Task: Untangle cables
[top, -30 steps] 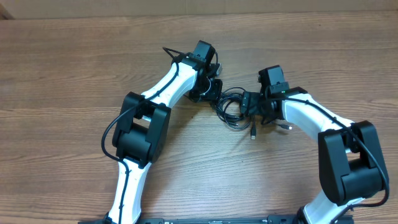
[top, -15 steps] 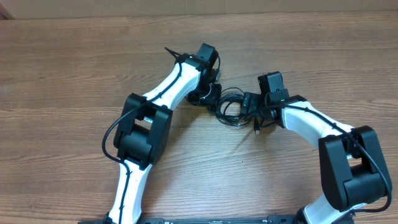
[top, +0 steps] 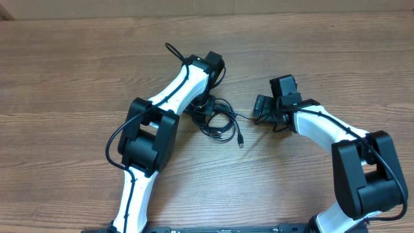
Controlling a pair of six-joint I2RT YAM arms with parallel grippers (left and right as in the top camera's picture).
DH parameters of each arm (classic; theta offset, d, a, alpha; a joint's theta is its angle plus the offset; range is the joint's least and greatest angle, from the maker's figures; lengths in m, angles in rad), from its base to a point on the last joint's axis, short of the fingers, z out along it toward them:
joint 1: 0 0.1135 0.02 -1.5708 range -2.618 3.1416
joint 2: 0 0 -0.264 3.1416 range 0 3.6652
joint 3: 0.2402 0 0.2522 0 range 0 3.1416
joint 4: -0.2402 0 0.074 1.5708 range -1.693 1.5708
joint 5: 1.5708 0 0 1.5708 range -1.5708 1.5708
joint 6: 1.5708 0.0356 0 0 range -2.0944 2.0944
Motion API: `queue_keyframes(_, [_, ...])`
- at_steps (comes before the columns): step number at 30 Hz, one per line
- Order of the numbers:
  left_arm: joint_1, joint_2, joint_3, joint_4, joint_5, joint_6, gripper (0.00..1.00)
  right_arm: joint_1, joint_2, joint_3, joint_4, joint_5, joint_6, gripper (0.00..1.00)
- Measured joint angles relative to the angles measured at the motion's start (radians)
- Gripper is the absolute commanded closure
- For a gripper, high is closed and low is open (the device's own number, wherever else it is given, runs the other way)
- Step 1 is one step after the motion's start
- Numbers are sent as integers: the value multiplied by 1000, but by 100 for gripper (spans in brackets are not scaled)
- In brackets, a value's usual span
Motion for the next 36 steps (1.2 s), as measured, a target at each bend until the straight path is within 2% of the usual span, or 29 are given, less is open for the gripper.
queue_keyframes(7, [11, -3, 0, 48, 24, 44, 96, -35, 10, 51, -64, -320, -209, 4])
queue_keyframes(11, [18, -4, 7, 116, 102, 72, 96, -34, 30, 66, -94, -527, -317, 2])
queue_keyframes(14, [21, -4, 8, 169, 187, 78, 96, -34, 32, 67, -118, -579, -361, 3])
queue_keyframes(19, [20, 0, 8, 198, 311, 79, 96, -33, 32, 71, -151, -546, -378, 5])
queue_keyframes(25, [17, 7, 8, 199, 408, 79, 96, -26, 19, 68, -137, -348, -271, 9])
queue_keyframes(32, [12, 12, 8, 183, 444, 81, 96, -20, 14, 65, -129, -149, -105, 9])
queue_keyframes(36, [2, 12, 14, 132, 388, 80, 96, -13, 14, 64, -133, -109, -54, 10])
